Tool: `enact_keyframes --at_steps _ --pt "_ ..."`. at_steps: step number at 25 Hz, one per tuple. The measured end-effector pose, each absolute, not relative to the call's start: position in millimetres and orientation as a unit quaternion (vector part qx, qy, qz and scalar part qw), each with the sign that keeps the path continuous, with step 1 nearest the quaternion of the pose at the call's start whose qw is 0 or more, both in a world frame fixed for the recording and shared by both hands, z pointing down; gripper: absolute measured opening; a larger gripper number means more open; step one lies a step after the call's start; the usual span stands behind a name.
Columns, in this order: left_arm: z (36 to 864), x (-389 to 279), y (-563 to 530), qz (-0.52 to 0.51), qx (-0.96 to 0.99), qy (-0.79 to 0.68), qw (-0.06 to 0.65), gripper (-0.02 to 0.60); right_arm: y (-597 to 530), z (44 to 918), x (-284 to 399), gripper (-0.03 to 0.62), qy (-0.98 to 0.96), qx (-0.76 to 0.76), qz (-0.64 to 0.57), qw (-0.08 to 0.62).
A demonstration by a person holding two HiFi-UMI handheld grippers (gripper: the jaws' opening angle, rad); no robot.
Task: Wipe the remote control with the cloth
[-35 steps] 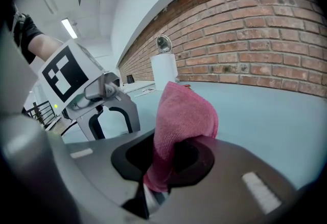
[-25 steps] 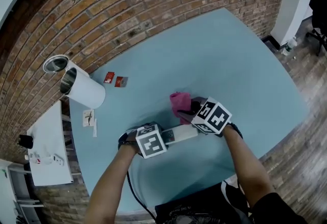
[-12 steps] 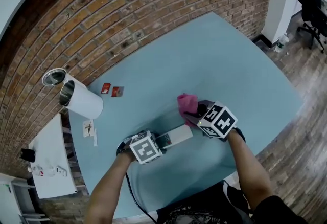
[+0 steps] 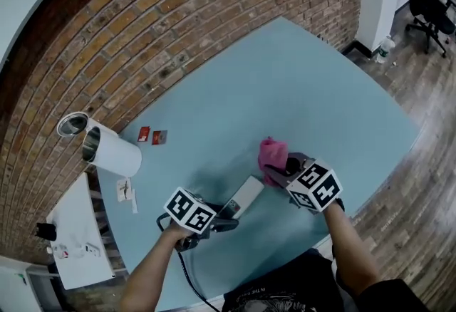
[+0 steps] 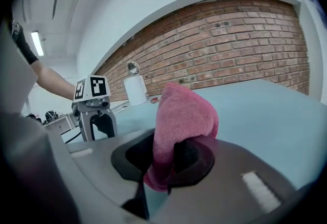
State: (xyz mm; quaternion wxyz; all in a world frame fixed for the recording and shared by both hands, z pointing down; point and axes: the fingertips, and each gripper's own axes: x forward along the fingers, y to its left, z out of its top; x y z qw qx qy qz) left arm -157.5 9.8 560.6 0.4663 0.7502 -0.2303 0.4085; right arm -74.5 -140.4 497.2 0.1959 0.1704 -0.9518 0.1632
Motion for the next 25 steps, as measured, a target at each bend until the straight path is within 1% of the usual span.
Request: enact_keyframes --at_steps 5,12,14,20,25 --pt "541 -130 22 0.278 0.752 -0.184 0.569 0.29 -132 503 -66 0.067 -0.95 0.186 0.163 0.189" --pt "518 -122 -6 0.034 0.698 -0.196 0.688 0.29 -146 505 -47 0.067 -0.934 0.266 0.187 0.146" --pt "516 -124 -14 -0.012 0.69 -0.201 0.695 0.288 -149 507 -43 0.067 -0.929 0.285 0.189 0.14" --pt "513 -126 -28 -0.104 0.673 -0.213 0.701 0.288 -148 510 -49 0.067 -0.928 0.295 0.171 0.149" --pt "513 -122 -33 -0.121 0.669 -0.216 0.701 0.288 -144 512 -65 0.067 -0.934 0.28 0.164 0.152"
